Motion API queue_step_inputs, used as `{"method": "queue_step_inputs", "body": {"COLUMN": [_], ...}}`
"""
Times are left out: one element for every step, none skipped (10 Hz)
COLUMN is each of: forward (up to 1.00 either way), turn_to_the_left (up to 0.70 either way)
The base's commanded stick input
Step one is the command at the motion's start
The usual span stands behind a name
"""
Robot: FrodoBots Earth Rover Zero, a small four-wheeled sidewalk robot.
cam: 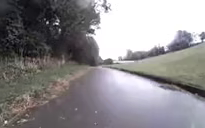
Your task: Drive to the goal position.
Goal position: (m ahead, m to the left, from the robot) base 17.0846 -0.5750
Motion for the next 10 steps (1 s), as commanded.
{"method": "queue_step_inputs", "body": {"forward": [1.0,1.0,1.0,1.0,1.0,1.0,1.0,1.0,1.0,1.0], "turn_to_the_left": [0.0,0.0,0.0,0.0,0.0,0.0,0.0,0.0,0.0,0.0]}}
